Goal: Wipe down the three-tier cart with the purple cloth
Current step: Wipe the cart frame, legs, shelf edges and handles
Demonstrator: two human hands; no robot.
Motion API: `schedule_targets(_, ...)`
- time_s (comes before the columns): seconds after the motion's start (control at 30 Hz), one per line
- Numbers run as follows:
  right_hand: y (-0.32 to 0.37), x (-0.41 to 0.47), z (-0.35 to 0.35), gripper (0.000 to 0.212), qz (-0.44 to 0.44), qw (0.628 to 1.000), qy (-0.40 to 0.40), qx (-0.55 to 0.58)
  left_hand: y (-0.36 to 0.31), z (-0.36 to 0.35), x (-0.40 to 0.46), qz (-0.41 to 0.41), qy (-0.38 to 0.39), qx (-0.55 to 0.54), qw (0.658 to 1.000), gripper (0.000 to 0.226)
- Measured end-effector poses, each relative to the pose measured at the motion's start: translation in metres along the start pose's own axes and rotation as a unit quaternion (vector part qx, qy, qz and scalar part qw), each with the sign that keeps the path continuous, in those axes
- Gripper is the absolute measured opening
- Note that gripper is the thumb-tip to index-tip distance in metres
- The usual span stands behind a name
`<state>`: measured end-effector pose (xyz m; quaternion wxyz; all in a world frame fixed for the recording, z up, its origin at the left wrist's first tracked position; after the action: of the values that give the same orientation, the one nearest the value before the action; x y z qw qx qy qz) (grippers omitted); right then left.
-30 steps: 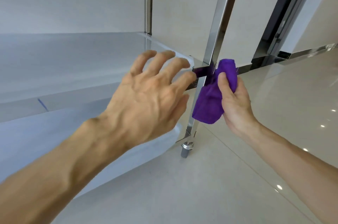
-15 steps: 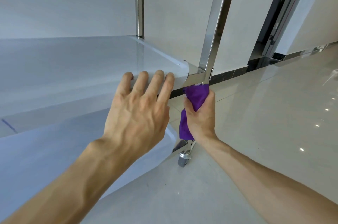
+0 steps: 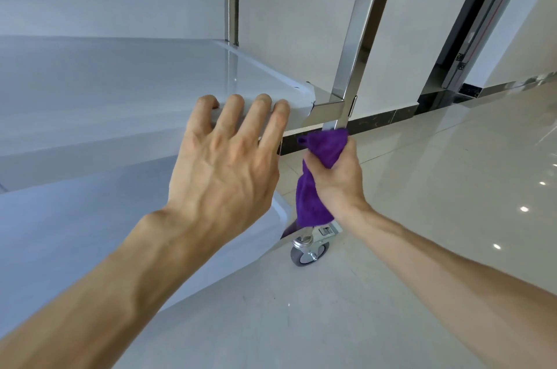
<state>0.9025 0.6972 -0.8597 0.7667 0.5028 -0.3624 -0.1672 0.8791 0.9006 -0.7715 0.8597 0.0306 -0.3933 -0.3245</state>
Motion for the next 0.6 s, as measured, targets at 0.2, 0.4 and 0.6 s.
schedule_targets(0.2,0.019,0.001,0.0,0.036,0.041,0.999,-0.003,0.018,0.004,0.001,-0.003,-0.001,-0.004,0.004,1.0,0.058)
schedule_targets(0.4,-0.049,-0.047,-0.021,0.04,-0.083,0.987,0.137,-0.014,0.01,0.005,-0.006,-0.001,0.011,0.004,1.0,0.06)
schedule_targets(0.6,-0.039,-0.042,-0.01,0.033,-0.058,0.97,0.219,-0.086,0.018,0.015,-0.012,0.02,0.012,-0.022,0.999,0.054)
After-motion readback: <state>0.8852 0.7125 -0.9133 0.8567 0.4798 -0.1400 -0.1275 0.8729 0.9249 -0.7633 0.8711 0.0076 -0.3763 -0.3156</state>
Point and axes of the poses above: each hand's wrist, its own x-axis towards the middle knuckle, its own z-axis out of the back of the hand, y = z × x, the point moved 4 cm from there along x, towards the middle knuckle, and after that the axes turned 2 degrees about -x, right-handed, at the moved point
